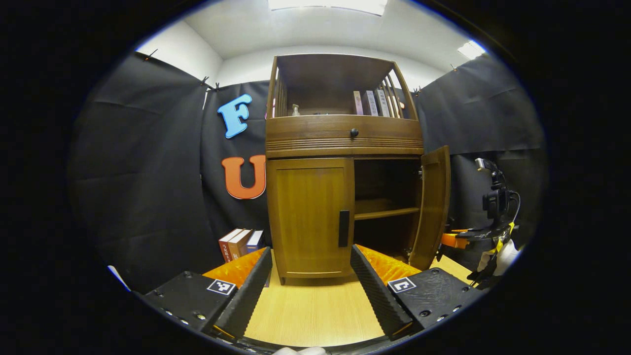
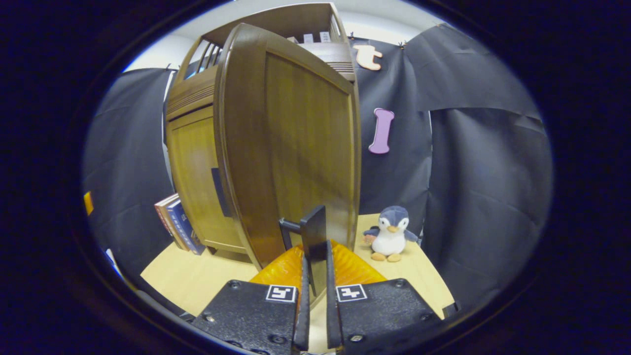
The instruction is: Open the right door of the double-door shoe cabinet with the right hand, and open the left door with the left hand.
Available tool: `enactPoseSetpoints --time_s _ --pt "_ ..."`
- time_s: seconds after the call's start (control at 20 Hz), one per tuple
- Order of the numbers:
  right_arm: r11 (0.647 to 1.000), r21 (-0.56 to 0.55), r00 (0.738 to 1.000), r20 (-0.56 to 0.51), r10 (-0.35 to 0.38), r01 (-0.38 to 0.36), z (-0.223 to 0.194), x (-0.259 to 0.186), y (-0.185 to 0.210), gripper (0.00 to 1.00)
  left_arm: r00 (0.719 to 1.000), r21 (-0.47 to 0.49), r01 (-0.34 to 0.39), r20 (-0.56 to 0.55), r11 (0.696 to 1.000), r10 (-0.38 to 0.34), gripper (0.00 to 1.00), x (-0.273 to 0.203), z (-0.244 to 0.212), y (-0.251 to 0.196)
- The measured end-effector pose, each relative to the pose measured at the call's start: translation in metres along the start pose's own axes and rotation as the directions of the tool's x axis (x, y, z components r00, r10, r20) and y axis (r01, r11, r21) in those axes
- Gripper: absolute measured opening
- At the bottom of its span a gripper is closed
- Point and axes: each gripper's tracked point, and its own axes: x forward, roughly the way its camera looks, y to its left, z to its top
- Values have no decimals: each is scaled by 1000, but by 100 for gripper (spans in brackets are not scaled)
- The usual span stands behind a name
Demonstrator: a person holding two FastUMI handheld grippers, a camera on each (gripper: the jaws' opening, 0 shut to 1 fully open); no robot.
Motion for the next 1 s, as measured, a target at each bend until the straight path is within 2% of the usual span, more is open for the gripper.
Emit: enactPoseSetpoints --time_s 0.05,0.25,0.35,0.4,0.45,0.6,0.7,0.75,0.8,0.85,0.9,0.95,1.0 --pt "1000 7 1000 1 -15 14 -1 -2 -7 16 1000 -5 9 0 1000 -9 96 0 1 -4" --pt "996 19 996 7 -88 88 0 -11 -44 8 999 0 34 9 999 -34 96 -1 3 -14" --pt "994 35 994 2 -107 107 1 -12 -61 5 999 8 45 7 999 -45 96 -2 2 -19" --pt "993 36 994 -2 -112 112 2 -12 -69 4 999 11 48 6 999 -48 100 -2 1 -21" --pt "993 37 993 -11 -115 115 0 -12 -78 4 999 13 50 2 999 -50 96 -2 0 -23" --pt "995 71 997 -19 -73 74 2 -14 -89 4 998 -6 64 -6 998 -64 96 -2 0 -36" --pt "997 63 999 -21 -45 46 1 -12 -97 4 998 1 58 -5 998 -58 96 -1 2 -42" --pt "998 56 999 -21 -32 33 2 -12 -100 4 999 4 52 -4 999 -52 100 0 4 -46" --pt "999 52 1000 -22 -16 17 4 -10 -104 4 999 4 46 -4 999 -46 96 1 4 -53" --pt "999 47 1000 -24 1 0 5 -11 -109 4 999 -2 42 -9 999 -42 100 1 5 -60" --pt "999 40 999 -28 18 -17 6 -10 -114 4 999 -9 38 -13 999 -39 96 1 5 -67" --pt "999 31 999 -33 34 -33 6 -10 -120 4 1000 -11 26 -16 1000 -26 100 2 6 -73" --pt "998 20 998 -40 54 -53 7 -9 -125 4 1000 -10 10 -14 1000 -10 96 1 9 -78"
